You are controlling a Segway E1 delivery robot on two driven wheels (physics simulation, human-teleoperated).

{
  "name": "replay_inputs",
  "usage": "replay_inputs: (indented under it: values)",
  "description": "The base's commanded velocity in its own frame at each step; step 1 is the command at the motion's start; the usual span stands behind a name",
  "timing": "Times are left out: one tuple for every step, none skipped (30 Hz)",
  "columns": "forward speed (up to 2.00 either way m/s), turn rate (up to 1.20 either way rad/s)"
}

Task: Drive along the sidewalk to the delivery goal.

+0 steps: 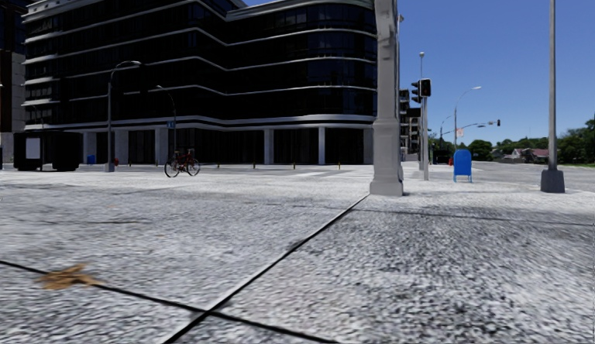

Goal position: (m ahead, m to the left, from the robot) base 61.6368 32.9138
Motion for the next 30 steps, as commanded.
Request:
replay_inputs:
  values:
    - [2.0,0.34]
    - [2.0,0.34]
    - [2.0,0.32]
    - [2.0,0.23]
    - [2.0,0.15]
    - [2.0,0.15]
    - [2.0,0.14]
    - [2.0,0.08]
    - [2.0,0.04]
    - [2.0,0.04]
    - [2.0,0.02]
    - [2.0,0.02]
    - [2.0,0.02]
    - [2.0,0.01]
    - [2.0,0.01]
    - [2.0,0.0]
    - [2.0,0.0]
    - [2.0,0.0]
    - [2.0,0.0]
    - [2.0,0.0]
    - [2.0,0.0]
    - [2.0,0.0]
    - [2.0,0.0]
    - [2.0,0.0]
    - [2.0,0.0]
    - [2.0,0.0]
    - [2.0,0.0]
    - [2.0,0.0]
    - [2.0,0.0]
    - [2.0,0.0]
